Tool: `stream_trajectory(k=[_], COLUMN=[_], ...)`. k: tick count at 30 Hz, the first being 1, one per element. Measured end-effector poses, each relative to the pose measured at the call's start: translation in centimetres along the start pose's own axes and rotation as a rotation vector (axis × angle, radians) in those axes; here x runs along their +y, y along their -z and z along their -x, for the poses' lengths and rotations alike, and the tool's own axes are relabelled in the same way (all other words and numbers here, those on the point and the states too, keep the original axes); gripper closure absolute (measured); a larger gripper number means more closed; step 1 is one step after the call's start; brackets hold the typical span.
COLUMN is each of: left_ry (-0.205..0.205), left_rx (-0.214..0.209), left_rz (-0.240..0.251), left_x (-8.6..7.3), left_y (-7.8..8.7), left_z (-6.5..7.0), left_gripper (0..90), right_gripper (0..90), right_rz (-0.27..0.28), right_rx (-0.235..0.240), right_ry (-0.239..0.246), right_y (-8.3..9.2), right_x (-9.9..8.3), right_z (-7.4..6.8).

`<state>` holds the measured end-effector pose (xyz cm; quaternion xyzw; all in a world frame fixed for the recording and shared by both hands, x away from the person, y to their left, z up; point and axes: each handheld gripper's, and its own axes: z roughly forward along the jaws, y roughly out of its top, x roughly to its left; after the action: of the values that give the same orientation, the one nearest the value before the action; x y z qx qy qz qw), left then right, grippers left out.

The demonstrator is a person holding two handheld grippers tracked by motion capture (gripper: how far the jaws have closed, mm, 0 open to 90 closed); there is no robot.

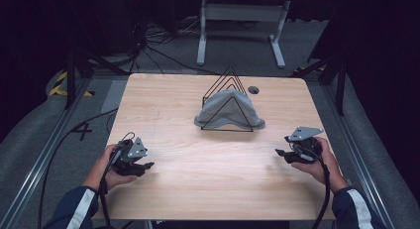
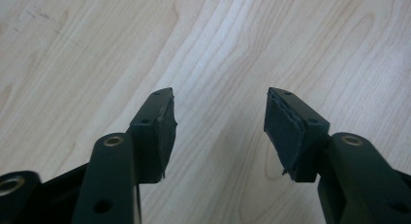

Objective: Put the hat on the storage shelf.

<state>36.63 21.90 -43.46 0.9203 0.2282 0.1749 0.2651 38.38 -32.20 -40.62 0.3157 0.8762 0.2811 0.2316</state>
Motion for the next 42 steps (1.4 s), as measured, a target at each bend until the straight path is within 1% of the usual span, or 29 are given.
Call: stream_trajectory(k=[1,3,4,5,6,8,9,10,12,13,15,16,17,19,20,21,22,23,25,26,27,28,31,32,33,34,35,37,42], left_ry=[0.000,0.015,0.021,0.031,0.041,0.058,0.058,0.069,0.075,0.084,0.090,0.113,0.113,0.132,0.134,0.151,0.168,0.187,0.213,0.230,0.242,0.242,0.250,0.259,0.257,0.271,0.275,0.277,0.292], left_rx=[0.000,-0.001,-0.004,-0.004,0.002,0.000,0.000,-0.010,-0.013,-0.015,-0.025,-0.033,-0.033,-0.036,-0.043,-0.038,-0.049,-0.057,-0.074,-0.086,-0.082,-0.077,-0.064,-0.058,-0.047,-0.048,-0.046,-0.042,-0.033], left_rz=[0.000,0.003,0.007,0.015,0.018,0.028,0.028,0.032,0.029,0.038,0.040,0.066,0.066,0.081,0.071,0.085,0.100,0.112,0.134,0.144,0.166,0.175,0.170,0.169,0.176,0.174,0.174,0.170,0.161], left_x=[0.0,-0.6,-0.8,-1.1,-1.6,-2.2,-2.2,-2.7,-3.0,-3.3,-3.8,-4.4,-4.4,-5.0,-5.2,-5.5,-5.8,-6.1,-6.6,-6.9,-7.1,-7.3,-7.4,-7.4,-7.4,-7.4,-7.4,-7.4,-7.4], left_y=[0.0,0.0,0.0,0.0,0.0,0.1,0.1,0.2,0.2,0.2,0.2,0.1,0.1,-0.1,-0.1,-0.3,-0.3,-0.3,-0.4,-0.4,-0.4,-0.4,-0.3,-0.3,-0.4,-0.4,-0.4,-0.4,-0.4], left_z=[0.0,0.3,0.3,0.4,0.6,0.7,0.7,0.8,0.9,1.0,1.1,1.2,1.2,1.4,1.4,1.5,1.5,1.5,1.4,1.4,1.5,1.6,1.7,1.7,1.7,1.8,1.9,1.9,1.9], left_gripper=[43.2,39.1,39.1,37.3,34.0,31.5,30.3,29.7,28.1,28.1,27.2,25.8,25.6,25.0,24.9,24.4,23.2,22.9,22.6,22.3,21.5,20.9,20.0,19.5,19.0,18.3,17.7,17.2,15.4], right_gripper=[38.8,36.5,36.5,36.0,34.6,33.6,33.6,32.8,31.7,31.7,31.2,30.6,30.6,29.6,29.2,28.7,27.2,26.3,25.4,24.4,24.0,23.8,22.4,22.1,21.4,21.0,20.2,18.3,18.0], right_rz=[0.000,0.009,0.009,0.009,0.008,0.008,0.008,0.009,0.002,0.002,0.002,0.015,0.015,0.021,0.021,0.022,0.022,0.042,0.069,0.085,0.098,0.105,0.103,0.102,0.100,0.099,0.096,0.092,0.090], right_rx=[0.000,0.000,0.000,0.001,0.006,0.011,0.011,0.011,0.022,0.022,0.028,0.037,0.037,0.045,0.045,0.046,0.044,0.048,0.061,0.054,0.046,0.041,0.031,0.026,0.024,0.023,0.021,0.014,0.008], right_ry=[0.000,-0.015,-0.015,-0.015,-0.021,-0.032,-0.032,-0.042,-0.057,-0.057,-0.068,-0.095,-0.095,-0.118,-0.130,-0.140,-0.151,-0.173,-0.214,-0.227,-0.236,-0.242,-0.259,-0.258,-0.258,-0.260,-0.262,-0.268,-0.276], right_y=[0.0,0.3,0.3,0.4,0.5,0.5,0.5,0.5,0.5,0.5,0.5,0.7,0.7,0.8,0.9,0.9,0.9,1.0,1.1,1.2,1.2,1.3,1.4,1.4,1.4,1.4,1.4,1.4,1.3], right_x=[0.0,-1.1,-1.1,-1.5,-2.3,-3.3,-3.3,-4.1,-4.9,-4.9,-5.7,-6.5,-6.5,-7.4,-7.9,-8.4,-8.6,-9.1,-9.8,-10.1,-10.4,-10.6,-10.7,-10.7,-10.7,-10.7,-10.7,-10.7,-10.7], right_z=[0.0,0.0,0.0,-0.1,-0.2,-0.3,-0.3,-0.5,-0.6,-0.6,-0.6,-0.8,-0.8,-0.8,-0.9,-0.9,-1.0,-1.1,-1.2,-1.2,-1.3,-1.4,-1.4,-1.4,-1.4,-1.4,-1.4,-1.4,-1.4])
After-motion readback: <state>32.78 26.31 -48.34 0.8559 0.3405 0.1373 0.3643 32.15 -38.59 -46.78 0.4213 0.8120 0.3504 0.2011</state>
